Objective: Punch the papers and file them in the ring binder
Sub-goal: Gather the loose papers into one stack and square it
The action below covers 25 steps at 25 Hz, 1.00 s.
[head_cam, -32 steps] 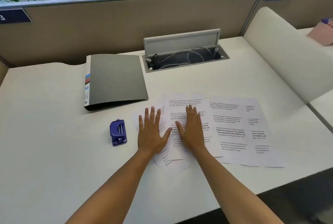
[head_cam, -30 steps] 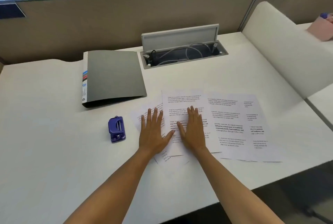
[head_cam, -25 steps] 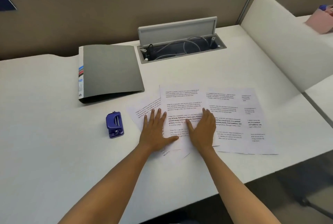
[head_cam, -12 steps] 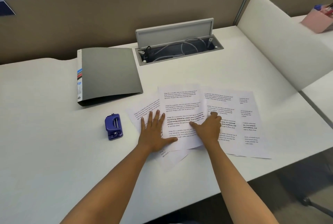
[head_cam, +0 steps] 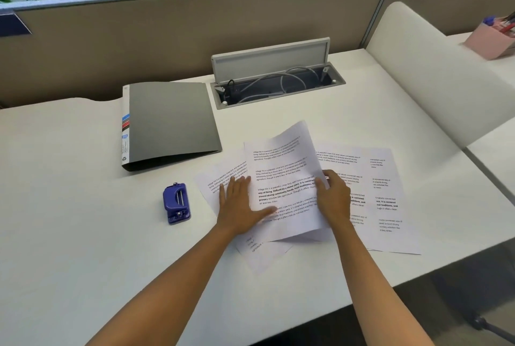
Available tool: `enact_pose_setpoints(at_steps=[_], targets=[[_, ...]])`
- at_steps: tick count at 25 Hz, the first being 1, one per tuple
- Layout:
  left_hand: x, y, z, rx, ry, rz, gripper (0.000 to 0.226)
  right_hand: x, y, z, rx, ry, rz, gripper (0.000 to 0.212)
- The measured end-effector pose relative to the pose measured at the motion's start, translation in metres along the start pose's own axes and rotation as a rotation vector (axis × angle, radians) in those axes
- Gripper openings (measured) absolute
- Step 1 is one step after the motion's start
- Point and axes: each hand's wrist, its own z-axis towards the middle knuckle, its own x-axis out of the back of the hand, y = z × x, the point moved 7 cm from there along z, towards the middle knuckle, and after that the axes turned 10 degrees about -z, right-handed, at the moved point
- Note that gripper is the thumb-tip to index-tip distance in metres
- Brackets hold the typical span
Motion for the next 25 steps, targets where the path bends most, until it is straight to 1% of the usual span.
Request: enact_pose_setpoints(at_steps=[2, 3, 4, 6, 7, 8, 9, 10, 12, 13, 14, 16, 17, 18, 20, 21, 25], targets=[[0.025, 0.005, 0.001, 0.091, 0.183, -0.301, 0.103, 0.002, 0.006, -0.001, -0.014, -0.038, 0.144, 0.019], [0.033, 0.003, 0.002, 0.172, 0.229, -0.451, 0.096, -0.002, 0.01, -0.003, -0.039, -0.073, 0.224, 0.019], [0.036, -0.002, 0.005, 0.28, 0.222, -0.636, 0.088, -0.007, 0.012, -0.006, -0.063, -0.117, 0.287, 0.019], [0.031, -0.013, 0.008, 0.486, 0.135, -1.07, 0.067, -0.023, 0.018, -0.013, -0.103, -0.208, 0.356, 0.024], [0.028, -0.016, 0.005, 0.547, 0.088, -1.216, 0.054, -0.032, 0.018, -0.017, -0.112, -0.251, 0.378, 0.028], [0.028, -0.017, 0.002, 0.572, 0.052, -1.293, 0.041, -0.04, 0.017, -0.022, -0.111, -0.286, 0.386, 0.031], [0.029, -0.021, -0.001, 0.571, 0.033, -1.299, 0.034, -0.046, 0.014, -0.026, -0.104, -0.309, 0.387, 0.034], [0.028, -0.027, -0.004, 0.562, 0.029, -1.285, 0.031, -0.049, 0.01, -0.03, -0.095, -0.325, 0.368, 0.035], [0.026, -0.038, -0.007, 0.541, 0.055, -1.264, 0.032, -0.049, 0.004, -0.032, -0.072, -0.336, 0.316, 0.037], [0.025, -0.043, -0.008, 0.54, 0.07, -1.255, 0.033, -0.044, 0.005, -0.029, -0.068, -0.312, 0.278, 0.04], [0.024, -0.047, -0.008, 0.542, 0.083, -1.244, 0.034, -0.034, 0.009, -0.023, -0.069, -0.249, 0.22, 0.046], [0.025, -0.053, -0.009, 0.532, 0.099, -1.187, 0.033, -0.007, 0.026, -0.006, -0.122, -0.08, 0.042, 0.065], [0.025, -0.056, -0.01, 0.519, 0.107, -1.15, 0.032, 0.008, 0.04, 0.002, -0.185, -0.016, -0.064, 0.078], [0.024, -0.059, -0.01, 0.51, 0.115, -1.118, 0.03, 0.019, 0.053, 0.009, -0.261, 0.01, -0.156, 0.091], [0.024, -0.063, -0.012, 0.494, 0.127, -1.08, 0.027, 0.033, 0.074, 0.018, -0.378, -0.019, -0.28, 0.113], [0.023, -0.064, -0.013, 0.488, 0.13, -1.068, 0.025, 0.037, 0.079, 0.021, -0.401, -0.041, -0.332, 0.12], [0.023, -0.068, -0.012, 0.467, 0.142, -1.051, 0.025, 0.04, 0.084, 0.03, -0.464, -0.095, -0.442, 0.131]])
